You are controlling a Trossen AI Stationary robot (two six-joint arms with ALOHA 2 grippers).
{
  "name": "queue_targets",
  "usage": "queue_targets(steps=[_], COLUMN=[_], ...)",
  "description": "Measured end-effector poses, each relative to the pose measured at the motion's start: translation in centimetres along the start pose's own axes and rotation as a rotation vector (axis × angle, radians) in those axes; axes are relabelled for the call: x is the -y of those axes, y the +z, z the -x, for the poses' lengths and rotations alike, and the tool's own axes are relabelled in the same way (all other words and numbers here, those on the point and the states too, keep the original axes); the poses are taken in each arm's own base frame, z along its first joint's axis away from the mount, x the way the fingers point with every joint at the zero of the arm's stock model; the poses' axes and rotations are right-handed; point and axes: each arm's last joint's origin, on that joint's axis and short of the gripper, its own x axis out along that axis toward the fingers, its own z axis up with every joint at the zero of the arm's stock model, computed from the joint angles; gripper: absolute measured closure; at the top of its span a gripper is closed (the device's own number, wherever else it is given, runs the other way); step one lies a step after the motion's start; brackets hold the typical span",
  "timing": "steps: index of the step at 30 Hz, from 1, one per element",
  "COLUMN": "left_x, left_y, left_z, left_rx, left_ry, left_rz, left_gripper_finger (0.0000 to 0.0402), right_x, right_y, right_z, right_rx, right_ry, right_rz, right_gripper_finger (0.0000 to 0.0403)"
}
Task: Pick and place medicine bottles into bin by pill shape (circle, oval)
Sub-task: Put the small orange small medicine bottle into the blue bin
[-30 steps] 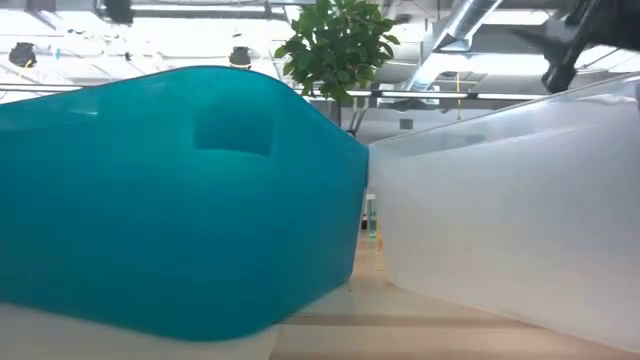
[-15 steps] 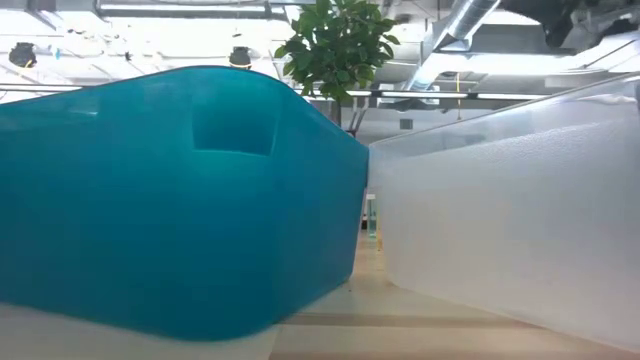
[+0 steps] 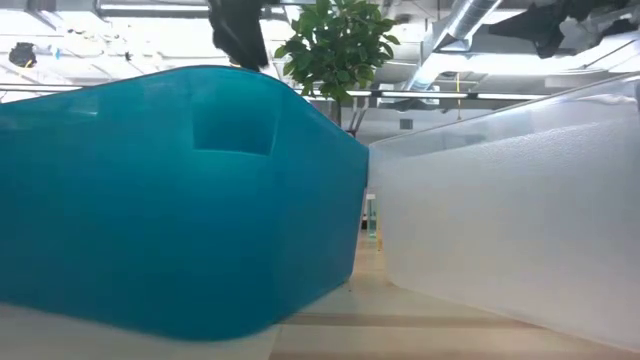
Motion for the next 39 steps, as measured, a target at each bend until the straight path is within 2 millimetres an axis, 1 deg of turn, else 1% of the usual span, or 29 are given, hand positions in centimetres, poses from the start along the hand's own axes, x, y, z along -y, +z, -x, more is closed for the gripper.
queue_targets(steps=[3, 7, 10, 12, 13, 15, 19, 21, 23, 26, 29, 33, 36, 39], left_x=[-0.4, -1.1, -1.0, -0.9, -0.9, -1.0, -1.0, -1.0, -1.1, -1.0, -0.5, 0.2, 0.7, 1.0], left_y=[0.7, 0.8, 0.8, 0.2, -0.5, -2.5, -7.1, -8.6, -9.2, -9.0, -7.9, -6.5, -6.6, -6.9], left_z=[-2.6, -5.5, -6.9, -7.5, -7.6, -7.0, -5.2, -4.5, -4.1, -4.2, -5.1, -7.5, -9.6, -11.1], left_rx=[-0.053, -0.143, -0.172, -0.161, -0.152, -0.112, 0.09, 0.174, 0.211, 0.2, 0.185, 0.158, 0.079, 0.022], left_ry=[-0.064, -0.106, -0.13, -0.131, -0.133, -0.126, -0.114, -0.114, -0.11, -0.113, -0.117, -0.104, -0.081, -0.078], left_rz=[-0.03, -0.047, -0.065, -0.064, -0.05, 0.009, 0.155, 0.196, 0.211, 0.177, 0.135, 0.09, 0.061, 0.054], left_gripper_finger=[0.0118, 0.0118, 0.0118, 0.0118, 0.0118, 0.0118, 0.0118, 0.0119, 0.0121, 0.0124, 0.0124, 0.0124, 0.0124, 0.0124], right_x=[0.0, 0.1, 0.1, 0.1, 0.2, 0.2, 0.2, 0.2, 0.2, 0.2, 0.2, 0.3, 0.3, 0.3], right_y=[0.0, -0.2, -0.3, -0.4, -0.4, -0.4, -0.5, -0.5, -0.5, -0.5, -0.5, -0.7, -0.8, -0.8], right_z=[0.0, 0.1, 0.1, 0.1, 0.1, 0.1, 0.1, 0.1, 0.1, 0.1, 0.1, 0.1, 0.1, 0.1], right_rx=[0.001, -0.019, -0.034, -0.038, -0.04, -0.04, -0.048, -0.05, -0.05, -0.05, -0.054, -0.07, -0.077, -0.078], right_ry=[0.002, -0.004, -0.01, -0.012, -0.012, -0.013, -0.015, -0.016, -0.015, -0.016, -0.017, -0.024, -0.027, -0.028], right_rz=[-0.001, 0.005, 0.004, -0.011, -0.021, -0.043, -0.07, -0.071, -0.071, -0.071, -0.07, -0.065, -0.064, -0.065], right_gripper_finger=[0.0132, 0.0132, 0.0132, 0.0132, 0.0132, 0.0132, 0.0132, 0.0132, 0.0132, 0.0132, 0.0132, 0.0132, 0.0132, 0.0132])
